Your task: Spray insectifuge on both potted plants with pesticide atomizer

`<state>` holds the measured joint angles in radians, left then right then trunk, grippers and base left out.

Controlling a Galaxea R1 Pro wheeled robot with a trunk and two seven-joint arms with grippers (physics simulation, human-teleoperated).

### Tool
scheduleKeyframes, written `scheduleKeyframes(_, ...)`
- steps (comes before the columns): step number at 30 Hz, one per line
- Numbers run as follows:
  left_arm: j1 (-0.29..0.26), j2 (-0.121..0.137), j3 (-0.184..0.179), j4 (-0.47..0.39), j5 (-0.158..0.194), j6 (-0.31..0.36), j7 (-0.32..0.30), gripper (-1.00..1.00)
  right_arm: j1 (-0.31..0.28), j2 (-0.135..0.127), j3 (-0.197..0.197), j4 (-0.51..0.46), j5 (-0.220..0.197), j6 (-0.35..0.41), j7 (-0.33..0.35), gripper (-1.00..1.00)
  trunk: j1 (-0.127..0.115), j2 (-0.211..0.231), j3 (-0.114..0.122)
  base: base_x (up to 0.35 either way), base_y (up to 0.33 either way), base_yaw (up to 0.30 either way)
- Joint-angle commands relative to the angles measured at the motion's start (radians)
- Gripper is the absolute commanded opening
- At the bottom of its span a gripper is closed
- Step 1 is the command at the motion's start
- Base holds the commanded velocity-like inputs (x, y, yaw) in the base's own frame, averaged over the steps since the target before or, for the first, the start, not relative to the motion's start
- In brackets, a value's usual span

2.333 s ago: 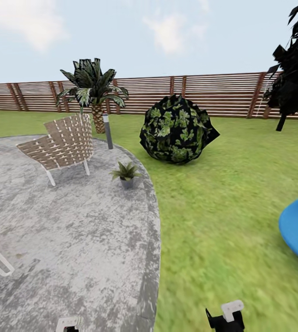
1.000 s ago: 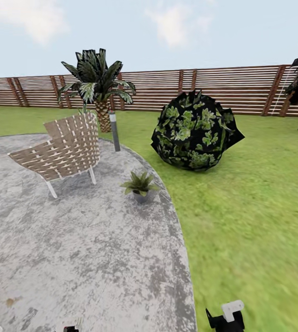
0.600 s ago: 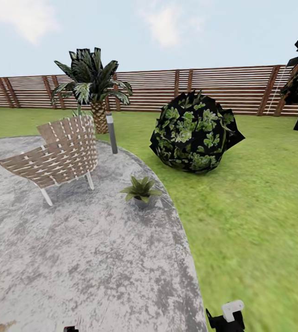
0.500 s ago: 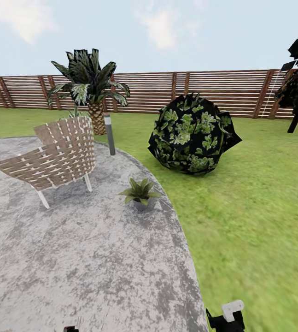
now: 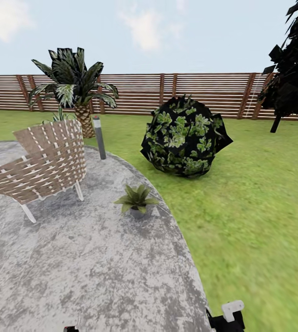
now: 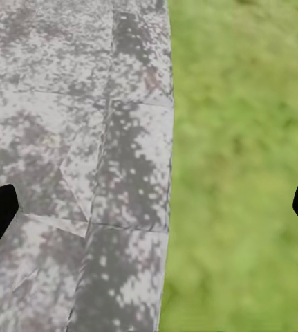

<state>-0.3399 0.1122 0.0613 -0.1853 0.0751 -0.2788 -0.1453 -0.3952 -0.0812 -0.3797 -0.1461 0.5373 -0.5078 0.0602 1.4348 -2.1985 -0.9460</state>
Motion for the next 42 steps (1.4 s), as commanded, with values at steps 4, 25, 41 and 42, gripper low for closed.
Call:
scheduleKeyframes(4,-0.001,0.000,0.006,0.001,0.008,-0.002,-0.010,-1.00,-0.001,-0.002,-0.008,0.000,0.003,-0.004,0.007,1.00,0.000,0.000,-0.001,0.250,0.246,-0.001)
scheduleKeyframes(25,-0.001,0.000,0.005,0.001,0.006,-0.002,-0.010,-1.00,-0.001,0.001,-0.008,0.000,0.003,-0.003,0.006,1.00,0.000,0.000,-0.001,0.288,0.194,0.000)
scheduleKeyframes(41,-0.001,0.000,0.005,0.001,0.005,-0.002,-0.010,-1.00,-0.001,0.004,-0.008,-0.001,0.002,-0.004,0.006,1.00,0.000,0.000,0.002,0.304,0.160,-0.155)
scheduleKeyframes(42,-0.001,0.000,0.005,0.001,0.004,-0.002,-0.010,-1.00,-0.001,0.003,-0.008,-0.001,0.002,-0.004,0.006,1.00,0.000,0.000,0.002,0.308,0.106,0.000)
